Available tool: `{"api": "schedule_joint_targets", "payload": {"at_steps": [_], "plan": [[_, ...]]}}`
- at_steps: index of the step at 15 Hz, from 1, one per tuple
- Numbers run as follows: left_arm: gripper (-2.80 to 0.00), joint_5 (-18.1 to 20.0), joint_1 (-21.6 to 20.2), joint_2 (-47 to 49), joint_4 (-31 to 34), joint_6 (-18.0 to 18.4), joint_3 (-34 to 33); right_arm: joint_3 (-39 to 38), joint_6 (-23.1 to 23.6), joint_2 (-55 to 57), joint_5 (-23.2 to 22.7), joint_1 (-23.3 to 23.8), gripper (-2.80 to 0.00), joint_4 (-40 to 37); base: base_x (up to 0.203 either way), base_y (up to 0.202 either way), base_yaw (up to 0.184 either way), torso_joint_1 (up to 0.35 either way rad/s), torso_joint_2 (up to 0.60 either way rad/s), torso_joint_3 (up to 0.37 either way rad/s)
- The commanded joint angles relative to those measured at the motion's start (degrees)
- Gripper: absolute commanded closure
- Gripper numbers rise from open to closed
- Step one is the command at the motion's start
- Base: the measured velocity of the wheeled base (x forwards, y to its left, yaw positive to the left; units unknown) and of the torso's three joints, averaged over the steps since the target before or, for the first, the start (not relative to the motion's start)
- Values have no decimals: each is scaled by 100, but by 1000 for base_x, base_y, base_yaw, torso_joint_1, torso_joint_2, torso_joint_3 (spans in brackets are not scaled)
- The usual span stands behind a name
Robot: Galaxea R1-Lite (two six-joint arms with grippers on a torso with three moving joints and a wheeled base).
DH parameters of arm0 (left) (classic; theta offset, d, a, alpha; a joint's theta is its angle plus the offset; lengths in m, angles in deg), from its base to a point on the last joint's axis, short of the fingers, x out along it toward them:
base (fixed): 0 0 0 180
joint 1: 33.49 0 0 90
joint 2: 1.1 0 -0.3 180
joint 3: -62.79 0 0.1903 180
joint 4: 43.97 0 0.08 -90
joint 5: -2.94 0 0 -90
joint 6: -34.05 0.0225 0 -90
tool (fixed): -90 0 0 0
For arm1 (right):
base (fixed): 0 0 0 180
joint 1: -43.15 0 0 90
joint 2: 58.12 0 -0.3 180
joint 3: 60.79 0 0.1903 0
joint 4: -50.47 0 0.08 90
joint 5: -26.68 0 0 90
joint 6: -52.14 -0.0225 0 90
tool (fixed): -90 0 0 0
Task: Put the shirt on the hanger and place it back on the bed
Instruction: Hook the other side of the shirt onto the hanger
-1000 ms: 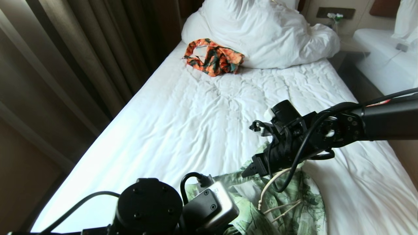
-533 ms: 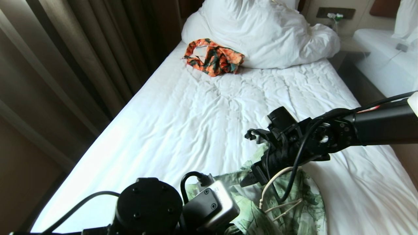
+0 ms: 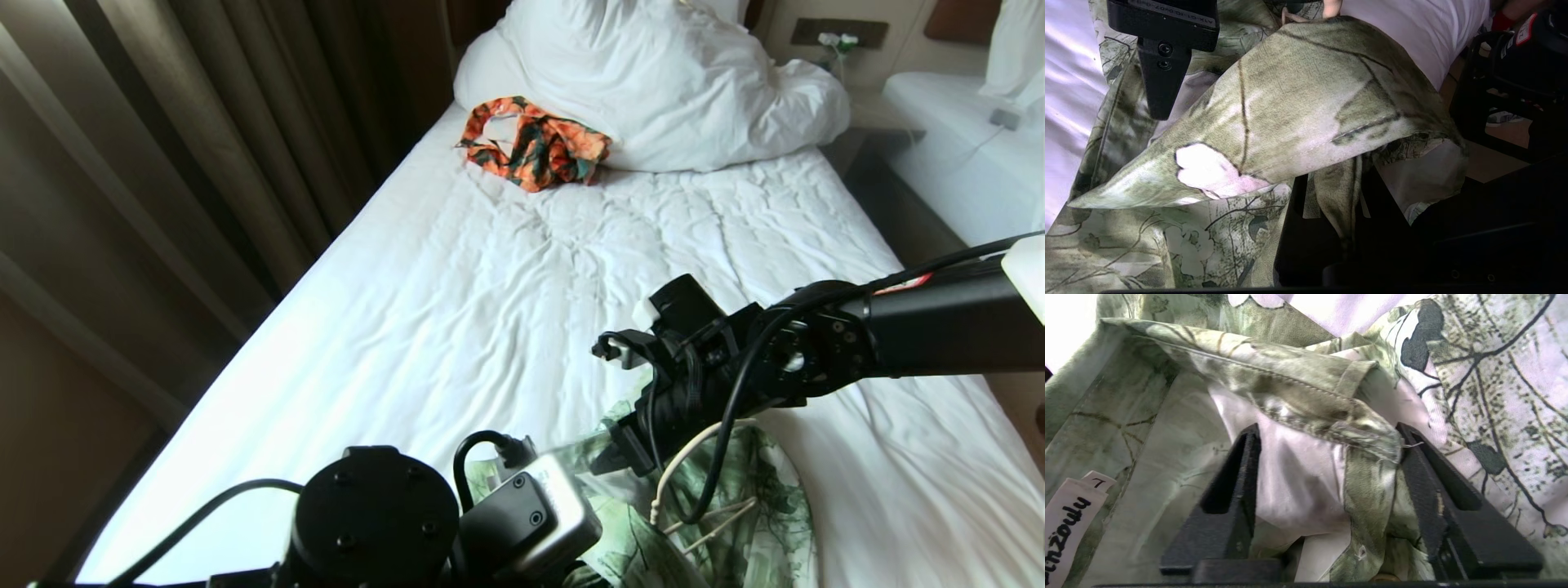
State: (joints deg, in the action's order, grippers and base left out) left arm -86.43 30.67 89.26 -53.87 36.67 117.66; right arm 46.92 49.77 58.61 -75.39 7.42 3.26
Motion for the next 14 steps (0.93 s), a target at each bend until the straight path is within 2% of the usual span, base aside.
{"api": "schedule_joint_targets", "payload": {"at_steps": [1,10,14], "plan": [[0,-1,0,-18,-22,7,4,10,-1,98,-2,-29,0,-6,0,0,0,0,0,0],[0,-1,0,-44,-22,2,-19,-11,-61,8,20,-71,0,87,0,0,0,0,0,0],[0,-10,-37,-364,-19,7,-35,-122,-254,-282,21,367,0,83,0,0,0,0,0,0]]}}
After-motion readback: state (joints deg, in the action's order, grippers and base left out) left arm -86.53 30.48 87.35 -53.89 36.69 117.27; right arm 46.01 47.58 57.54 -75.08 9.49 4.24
